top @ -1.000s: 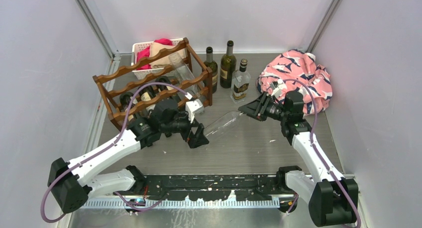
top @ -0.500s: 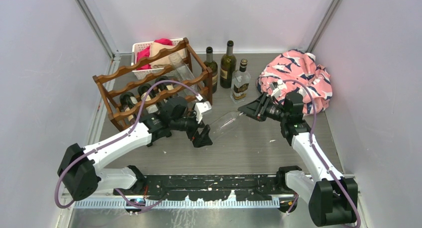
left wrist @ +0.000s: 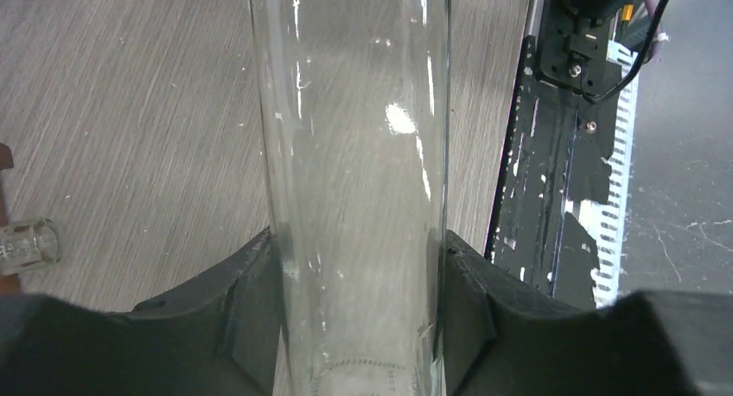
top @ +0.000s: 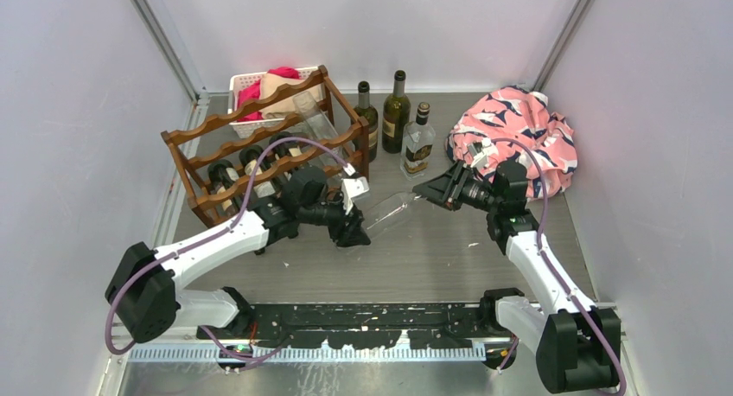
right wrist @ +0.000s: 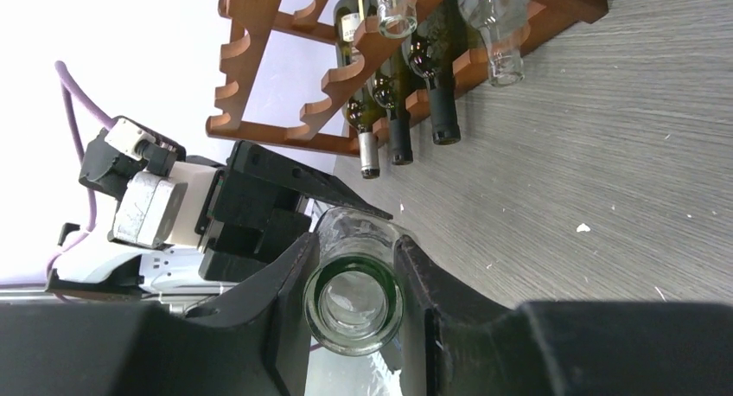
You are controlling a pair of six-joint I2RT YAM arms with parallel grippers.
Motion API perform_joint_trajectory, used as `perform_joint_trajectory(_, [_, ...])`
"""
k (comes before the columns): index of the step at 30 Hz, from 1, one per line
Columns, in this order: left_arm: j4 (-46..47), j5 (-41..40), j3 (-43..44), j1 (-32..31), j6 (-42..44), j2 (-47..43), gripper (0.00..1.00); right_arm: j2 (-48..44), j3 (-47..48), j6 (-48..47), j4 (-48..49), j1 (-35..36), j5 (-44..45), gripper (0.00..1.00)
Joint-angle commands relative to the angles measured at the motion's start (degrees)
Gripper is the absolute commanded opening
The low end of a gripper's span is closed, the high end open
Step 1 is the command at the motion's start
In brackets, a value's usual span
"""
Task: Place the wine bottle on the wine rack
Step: Pick up the wine bottle from the center of the board.
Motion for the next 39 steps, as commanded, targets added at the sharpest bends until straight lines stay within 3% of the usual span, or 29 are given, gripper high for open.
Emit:
perform_joint_trajectory(1, [-8.31,4.11,6.46,-0.46,6.65,0.64,0.0,-0.85,1.18,3.33,4.44,-0.08,-2.9,0.14])
perform_joint_trajectory(6, [-19.51,2.51,9.91,-0.53,12.53,-3.2,0.0,-3.03,3.16,-4.08,-5.34,-0.1,-1.29,0.76])
perform_joint_trajectory(7, [-21.71,2.56,10.39,-0.52,14.4,-4.05,0.0,-3.61,3.71,-5.93,-7.68,-0.04,-0.63,0.85])
perform_joint_trajectory(9, [-26.59,2.47,11.28,-0.49,18.64,-5.34,0.0,-4.54,4.73,-9.15,-12.21,0.06,0.23,0.92])
perform_joint_trajectory(15, [-38.58,2.63,13.09,-0.47,27.73,-6.22,0.0,-5.01,6.28,-14.95,-18.46,3.35,0.92,0.94])
perform_joint_trajectory(21, [-46.23,2.26,13.22,-0.45,34.65,-7.52,0.0,-5.78,7.5,-21.95,-24.21,15.49,6.01,0.94])
perform_joint_trajectory(28, [-47.88,2.4,10.78,-0.44,40.2,-12.0,0.0,-7.18,7.0,-25.04,-27.37,27.77,10.58,0.94])
perform_joint_trajectory(33, [-49.49,2.33,10.19,-0.49,42.29,-13.92,0.0,-4.46,7.45,-25.45,-29.42,32.85,10.0,0.91])
perform_joint_trajectory(39, [-50.75,1.59,10.44,-0.44,43.32,-13.78,0.0,-2.75,8.5,-25.27,-29.97,35.25,6.63,0.81])
